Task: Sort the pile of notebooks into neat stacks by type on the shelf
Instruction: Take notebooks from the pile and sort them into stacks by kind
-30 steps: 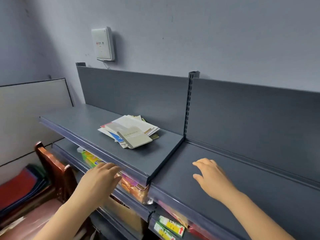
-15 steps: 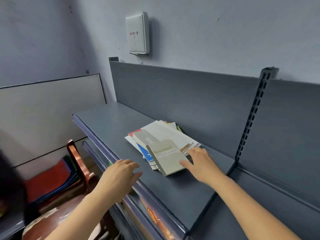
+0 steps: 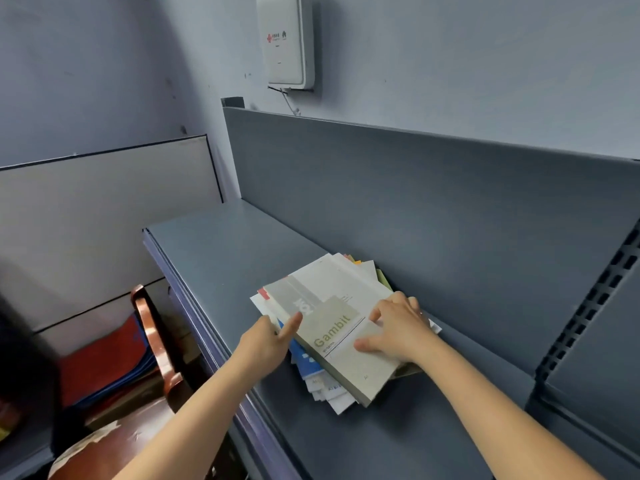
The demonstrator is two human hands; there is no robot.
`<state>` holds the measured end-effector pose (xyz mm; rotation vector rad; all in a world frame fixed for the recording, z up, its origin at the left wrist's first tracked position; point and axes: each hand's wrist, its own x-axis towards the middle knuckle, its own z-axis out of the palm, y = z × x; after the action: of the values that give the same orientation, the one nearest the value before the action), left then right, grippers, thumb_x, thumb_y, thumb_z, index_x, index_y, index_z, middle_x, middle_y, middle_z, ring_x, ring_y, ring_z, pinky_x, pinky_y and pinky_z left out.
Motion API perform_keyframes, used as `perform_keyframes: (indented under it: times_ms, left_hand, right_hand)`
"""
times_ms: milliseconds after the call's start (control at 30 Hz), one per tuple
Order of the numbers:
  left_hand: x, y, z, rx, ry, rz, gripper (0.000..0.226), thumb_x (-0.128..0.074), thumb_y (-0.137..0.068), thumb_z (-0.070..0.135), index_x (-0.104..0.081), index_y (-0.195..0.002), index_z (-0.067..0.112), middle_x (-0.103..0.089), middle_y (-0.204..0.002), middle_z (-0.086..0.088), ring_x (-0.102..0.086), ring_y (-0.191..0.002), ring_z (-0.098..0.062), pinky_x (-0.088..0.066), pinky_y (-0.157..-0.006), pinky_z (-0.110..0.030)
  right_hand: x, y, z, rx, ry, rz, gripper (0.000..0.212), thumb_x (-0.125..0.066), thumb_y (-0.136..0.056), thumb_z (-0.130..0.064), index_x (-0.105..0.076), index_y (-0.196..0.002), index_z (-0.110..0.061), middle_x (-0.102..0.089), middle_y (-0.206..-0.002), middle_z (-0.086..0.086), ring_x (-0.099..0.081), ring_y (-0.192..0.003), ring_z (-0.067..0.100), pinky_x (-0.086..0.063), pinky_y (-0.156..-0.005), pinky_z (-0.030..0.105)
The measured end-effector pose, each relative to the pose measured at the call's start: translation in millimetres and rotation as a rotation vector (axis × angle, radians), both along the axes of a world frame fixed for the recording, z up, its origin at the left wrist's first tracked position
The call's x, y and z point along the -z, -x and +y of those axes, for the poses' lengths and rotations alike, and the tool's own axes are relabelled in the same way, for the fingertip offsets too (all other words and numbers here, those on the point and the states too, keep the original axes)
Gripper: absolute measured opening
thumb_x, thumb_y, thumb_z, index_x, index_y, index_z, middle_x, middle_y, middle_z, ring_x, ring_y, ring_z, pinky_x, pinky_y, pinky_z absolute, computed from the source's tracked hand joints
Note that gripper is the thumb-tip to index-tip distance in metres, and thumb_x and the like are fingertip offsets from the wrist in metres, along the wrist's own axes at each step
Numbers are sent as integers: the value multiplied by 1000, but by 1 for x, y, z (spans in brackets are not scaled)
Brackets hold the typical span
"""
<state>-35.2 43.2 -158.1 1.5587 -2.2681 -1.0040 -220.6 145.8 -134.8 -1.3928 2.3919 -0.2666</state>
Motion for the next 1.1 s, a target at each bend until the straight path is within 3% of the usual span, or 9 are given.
perform_keyframes:
  times_ms: [167, 233, 300, 400, 567, 767, 833, 933, 1100]
  left_hand:
    - [12, 8, -17, 65, 80, -35, 54, -38, -87, 69, -50, -79, 16, -50, -68, 0, -46, -63, -20, -40, -67, -31]
    - [23, 8, -24, 102, 113, -26, 82, -28, -68, 91, -57, -112, 29, -60, -89, 6, -55, -80, -19, -43, -74, -30]
    - [33, 10, -28, 100, 121, -34, 116, -15, -45, 104, -47, -131, 33, -58, -116, 9, -53, -105, -22, -40, -84, -30]
    - [32, 11, -27, 114, 93, -19, 109, -31, -51, 97, -43, -133, 27, -51, -122, 6, -46, -116, -23, -31, -87, -28]
    - [27, 9, -35, 112, 7, -15, 82, -64, -70, 70, -42, -126, 14, -48, -121, -2, -45, -114, -24, -37, -90, -29]
    - [48, 8, -64, 163, -223, 164, 117, -69, -27, 87, -51, -123, 22, -60, -122, 2, -62, -106, -21, -60, -78, -38]
    - [36, 5, -60, 174, -304, 228, 92, -78, -42, 74, -54, -115, 24, -62, -121, 2, -64, -105, -22, -61, -75, -37]
    - [12, 0, -47, 142, -416, 387, 18, -66, -87, 40, -54, -94, 28, -68, -108, 2, -68, -97, -21, -60, -76, -34]
    - [-1, 7, -39, 59, -480, 575, 52, -79, -72, 46, -49, -109, 25, -67, -108, 3, -68, -97, -21, -58, -85, -44]
  right_hand:
    - [0, 5, -24, 121, 3, -36, 70, -69, -73, -58, -47, -124, -16, -34, -134, 5, -33, -125, 24, -39, -102, 37]
    - [0, 9, -35, 244, 16, -126, 89, -70, -69, -61, -37, -136, -13, -38, -139, 8, -37, -129, 28, -39, -104, 42]
    - [0, 17, -42, 321, -18, -249, 106, -72, -56, -71, -36, -138, -12, -45, -138, 7, -41, -128, 27, -40, -104, 43]
    - [5, 28, -53, 328, -69, -276, 120, -68, -27, -84, -53, -125, -17, -58, -125, 3, -51, -119, 25, -46, -99, 41]
    - [-6, 17, -43, 389, -19, -512, 51, -87, -58, -43, -65, -94, -14, -70, -103, 5, -65, -98, 23, -52, -92, 41]
    - [-2, 11, -34, 508, 25, -669, 48, -89, -59, -29, -69, -96, -6, -75, -89, 10, -71, -84, 27, -57, -78, 40]
    - [-3, 7, -28, 528, 71, -741, 40, -87, -64, -20, -70, -96, -5, -75, -86, 10, -72, -81, 26, -58, -68, 36]
    - [-6, 0, -17, 543, 141, -861, 26, -80, -71, -7, -71, -95, -3, -76, -83, 11, -72, -79, 25, -57, -66, 36]
    - [0, -11, 2, 596, 324, -909, 33, -78, -70, 3, -67, -101, -3, -75, -87, 11, -72, -81, 26, -59, -69, 38]
